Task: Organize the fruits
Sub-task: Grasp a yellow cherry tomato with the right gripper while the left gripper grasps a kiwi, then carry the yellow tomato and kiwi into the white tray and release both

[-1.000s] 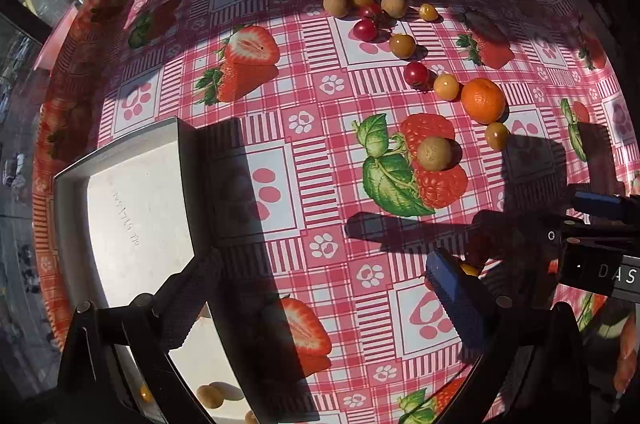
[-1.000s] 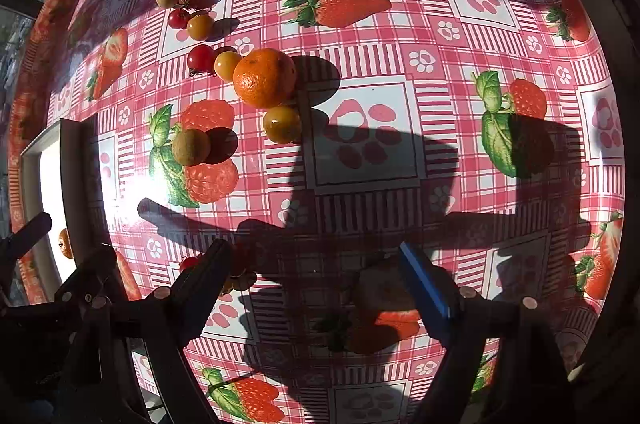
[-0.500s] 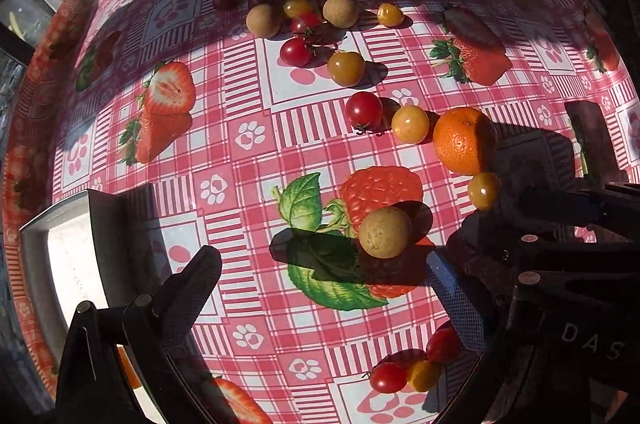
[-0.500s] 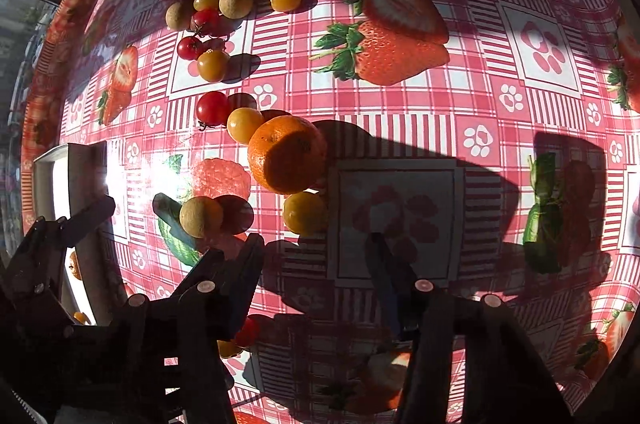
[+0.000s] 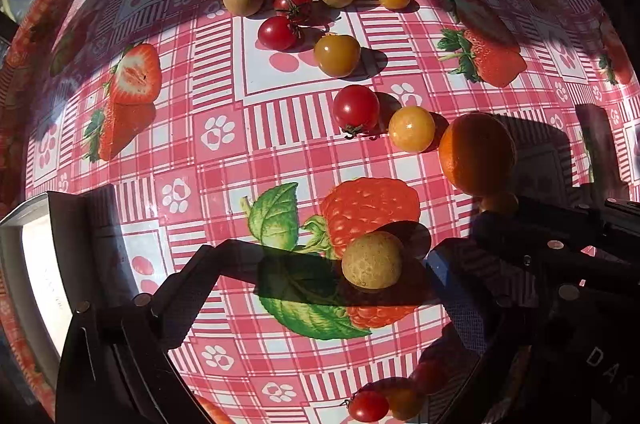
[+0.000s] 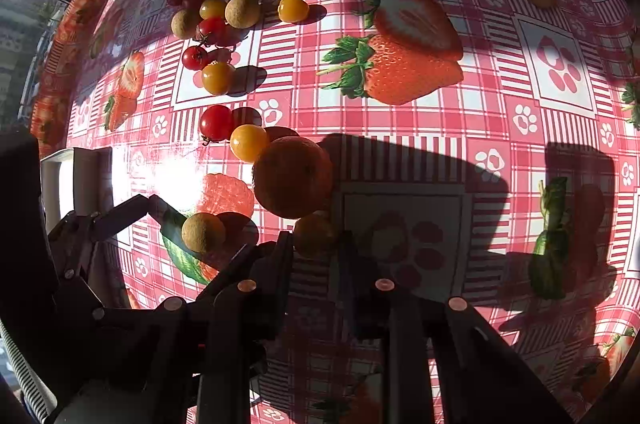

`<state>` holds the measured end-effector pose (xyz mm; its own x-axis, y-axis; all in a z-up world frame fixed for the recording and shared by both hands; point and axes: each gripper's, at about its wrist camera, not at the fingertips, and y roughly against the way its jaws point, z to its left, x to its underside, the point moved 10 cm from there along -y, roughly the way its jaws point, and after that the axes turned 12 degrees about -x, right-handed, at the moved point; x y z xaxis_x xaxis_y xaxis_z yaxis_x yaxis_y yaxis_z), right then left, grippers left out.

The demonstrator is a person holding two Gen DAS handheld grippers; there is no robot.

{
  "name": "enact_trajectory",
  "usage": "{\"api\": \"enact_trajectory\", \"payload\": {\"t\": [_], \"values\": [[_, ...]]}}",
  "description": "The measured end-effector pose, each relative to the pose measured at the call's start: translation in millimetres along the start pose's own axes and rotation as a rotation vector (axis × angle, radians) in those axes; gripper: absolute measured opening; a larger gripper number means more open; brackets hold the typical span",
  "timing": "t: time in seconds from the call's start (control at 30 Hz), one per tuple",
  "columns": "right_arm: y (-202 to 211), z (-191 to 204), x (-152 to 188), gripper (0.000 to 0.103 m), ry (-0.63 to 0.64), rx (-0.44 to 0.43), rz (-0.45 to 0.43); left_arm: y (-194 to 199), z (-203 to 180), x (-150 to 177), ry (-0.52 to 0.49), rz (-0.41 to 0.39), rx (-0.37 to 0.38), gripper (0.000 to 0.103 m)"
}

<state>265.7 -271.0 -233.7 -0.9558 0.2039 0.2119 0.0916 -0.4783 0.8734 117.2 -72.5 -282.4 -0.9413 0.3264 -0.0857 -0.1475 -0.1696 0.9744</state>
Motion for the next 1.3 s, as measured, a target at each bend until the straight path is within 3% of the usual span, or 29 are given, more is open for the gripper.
{"api": "enact_trajectory", "payload": {"t": [0.1, 0.13, 0.2, 0.27, 0.33, 0.57, 0.83, 1.3], "values": [[4, -6, -1, 0.025, -0.038, -0.023, -0.014, 1, 2, -4, -0.004, 0.009, 0.001, 0.101], [7, -10, 0, 0.025, -0.046, -0.026, -0.018, 5, 0, -3, -0.007, -0.004, 0.001, 0.094], [14, -15, 4, 0.025, -0.057, -0.028, -0.026, 12, -2, -12, -0.026, -0.032, 0.002, 0.078], [19, -19, 8, 0.025, -0.067, -0.029, -0.032, 19, -10, -11, -0.050, -0.049, 0.004, 0.051], [23, -21, 12, 0.025, -0.077, -0.031, -0.037, 25, -15, -10, -0.061, -0.052, 0.012, 0.031], [32, -16, 26, 0.025, -0.073, -0.029, -0.042, 48, -7, 0, -0.040, -0.064, 0.064, 0.029], [30, 14, 38, 0.025, -0.025, -0.033, -0.022, 73, 31, 23, 0.015, -0.081, 0.069, 0.029], [-1, 128, 45, 0.025, 0.165, -0.055, 0.044, 70, 139, 89, 0.205, -0.088, 0.039, 0.029]]}}
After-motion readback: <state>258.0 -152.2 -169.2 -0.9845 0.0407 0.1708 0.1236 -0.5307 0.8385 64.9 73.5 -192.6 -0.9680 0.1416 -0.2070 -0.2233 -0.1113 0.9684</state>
